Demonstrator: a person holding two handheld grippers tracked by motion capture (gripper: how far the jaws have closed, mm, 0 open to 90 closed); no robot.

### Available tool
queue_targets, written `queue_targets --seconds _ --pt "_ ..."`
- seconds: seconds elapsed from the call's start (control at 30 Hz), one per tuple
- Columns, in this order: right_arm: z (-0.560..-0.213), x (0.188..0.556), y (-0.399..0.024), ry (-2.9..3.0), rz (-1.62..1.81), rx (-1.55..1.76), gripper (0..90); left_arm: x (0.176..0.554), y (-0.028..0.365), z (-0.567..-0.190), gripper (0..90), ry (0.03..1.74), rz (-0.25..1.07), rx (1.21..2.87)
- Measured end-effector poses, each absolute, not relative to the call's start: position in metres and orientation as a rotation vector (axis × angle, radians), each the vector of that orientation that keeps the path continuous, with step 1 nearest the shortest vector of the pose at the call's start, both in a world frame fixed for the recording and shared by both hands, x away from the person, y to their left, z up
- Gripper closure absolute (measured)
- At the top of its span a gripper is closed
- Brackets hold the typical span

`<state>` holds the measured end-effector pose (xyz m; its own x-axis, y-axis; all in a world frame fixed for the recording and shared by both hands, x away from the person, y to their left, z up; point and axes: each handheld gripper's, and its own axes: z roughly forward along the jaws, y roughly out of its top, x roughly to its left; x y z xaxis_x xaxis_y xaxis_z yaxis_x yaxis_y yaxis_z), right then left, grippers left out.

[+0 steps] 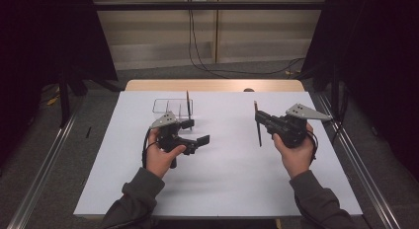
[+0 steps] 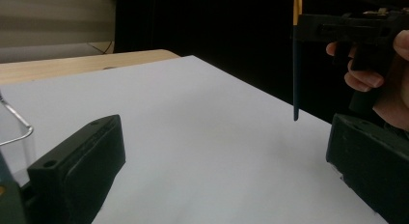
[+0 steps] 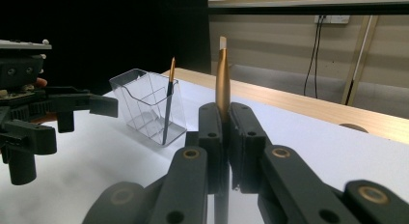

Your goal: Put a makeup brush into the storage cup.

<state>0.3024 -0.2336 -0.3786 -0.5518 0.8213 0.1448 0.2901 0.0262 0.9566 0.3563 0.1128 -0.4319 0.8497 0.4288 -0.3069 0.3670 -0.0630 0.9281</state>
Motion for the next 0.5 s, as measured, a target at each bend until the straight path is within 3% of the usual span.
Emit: queue_targets --seconds 0.5 --pt "-0.378 0.303 -0.228 1.871 1.566 1.108 84.4 0.36 0.085 -0.429 0.0 0.613 0.036 1.653"
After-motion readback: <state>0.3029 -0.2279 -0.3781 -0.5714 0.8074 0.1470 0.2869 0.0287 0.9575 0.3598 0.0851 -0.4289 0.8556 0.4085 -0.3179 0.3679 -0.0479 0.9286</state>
